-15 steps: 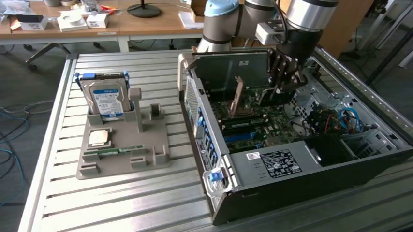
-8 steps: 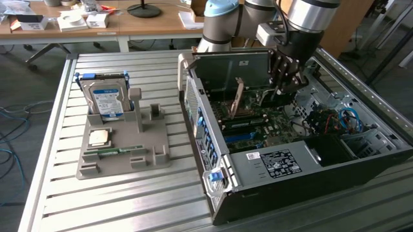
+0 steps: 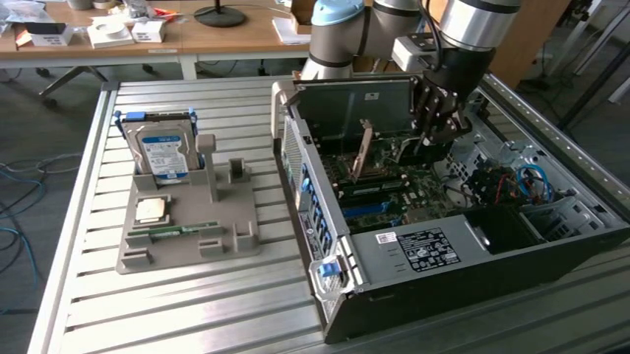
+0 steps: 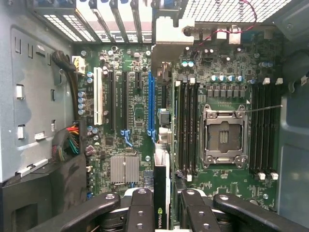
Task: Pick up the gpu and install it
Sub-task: 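Insert the gpu into the slot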
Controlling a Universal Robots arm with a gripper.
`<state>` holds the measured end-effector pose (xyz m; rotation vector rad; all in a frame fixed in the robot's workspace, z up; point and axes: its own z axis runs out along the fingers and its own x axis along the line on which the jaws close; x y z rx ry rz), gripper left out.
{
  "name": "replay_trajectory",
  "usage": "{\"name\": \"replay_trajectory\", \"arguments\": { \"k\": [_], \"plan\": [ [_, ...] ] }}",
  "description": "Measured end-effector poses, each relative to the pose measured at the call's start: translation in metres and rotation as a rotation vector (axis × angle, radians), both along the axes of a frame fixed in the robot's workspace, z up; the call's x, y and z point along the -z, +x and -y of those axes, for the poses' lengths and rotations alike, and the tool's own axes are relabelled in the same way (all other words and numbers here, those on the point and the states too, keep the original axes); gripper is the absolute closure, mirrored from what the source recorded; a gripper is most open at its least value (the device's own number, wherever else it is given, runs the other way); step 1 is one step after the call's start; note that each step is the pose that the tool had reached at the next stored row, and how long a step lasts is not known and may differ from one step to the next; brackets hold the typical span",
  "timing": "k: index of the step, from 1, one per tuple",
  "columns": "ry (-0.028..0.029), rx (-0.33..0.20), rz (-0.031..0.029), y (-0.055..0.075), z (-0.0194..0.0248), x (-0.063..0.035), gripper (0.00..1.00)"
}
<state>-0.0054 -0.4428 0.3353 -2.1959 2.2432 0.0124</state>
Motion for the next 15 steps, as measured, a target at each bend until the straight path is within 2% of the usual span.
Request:
{"name": "replay_trajectory", "arguments": {
  "k": [15],
  "plan": [
    [0.0,0.0,0.0006,-0.0071,0.0,0.0,0.73]
  ]
}}
